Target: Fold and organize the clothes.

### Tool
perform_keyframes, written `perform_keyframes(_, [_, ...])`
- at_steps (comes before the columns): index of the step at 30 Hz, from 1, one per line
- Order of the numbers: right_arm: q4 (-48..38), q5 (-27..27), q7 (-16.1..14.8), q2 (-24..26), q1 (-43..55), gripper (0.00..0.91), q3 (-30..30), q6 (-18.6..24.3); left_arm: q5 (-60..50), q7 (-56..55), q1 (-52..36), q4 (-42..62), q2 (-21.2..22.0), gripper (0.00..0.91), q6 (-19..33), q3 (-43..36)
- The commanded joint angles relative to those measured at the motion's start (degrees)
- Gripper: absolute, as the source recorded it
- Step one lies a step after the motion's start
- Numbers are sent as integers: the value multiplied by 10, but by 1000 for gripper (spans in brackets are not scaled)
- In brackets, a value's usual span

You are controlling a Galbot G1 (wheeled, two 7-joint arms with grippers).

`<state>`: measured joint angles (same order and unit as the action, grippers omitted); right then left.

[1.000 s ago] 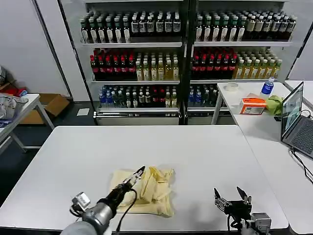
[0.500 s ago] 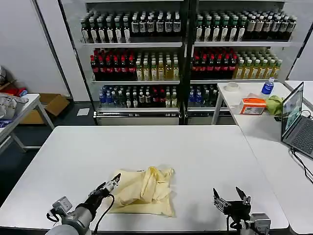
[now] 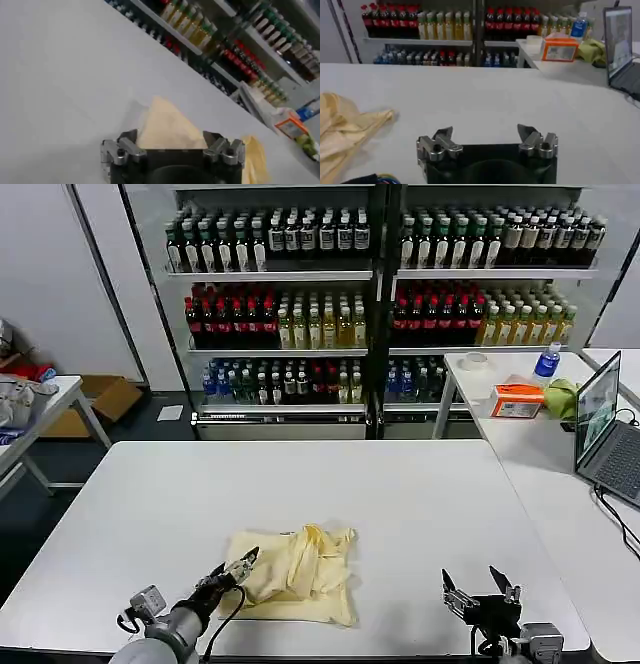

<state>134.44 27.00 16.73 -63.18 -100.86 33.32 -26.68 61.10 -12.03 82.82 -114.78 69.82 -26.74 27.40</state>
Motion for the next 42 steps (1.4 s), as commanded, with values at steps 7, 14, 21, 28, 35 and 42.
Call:
perform_keyframes(7, [6, 2, 0, -2, -11, 907, 9, 1, 62, 64, -4, 40, 1, 10, 2, 0])
perform_keyframes(14, [7, 2, 1, -5, -10, 907, 9, 0, 84, 69, 1, 36, 7, 20, 0, 10])
perform_keyframes(21, [9, 1, 2, -7, -10, 907, 10, 0, 127, 61, -7, 37, 23, 20, -6, 41])
perform_keyframes(28, [9, 1, 3, -10, -8, 907, 8, -1, 196, 46, -14, 29, 45, 10, -18, 90])
perform_keyframes(35, [8, 2, 3, -13, -4, 907, 6, -2, 271, 26, -10, 17, 49, 20, -35, 174])
perform_keyframes(42, [4, 9, 3, -10, 8, 907, 6, -1, 305, -26, -2, -7, -89, 10, -62, 339])
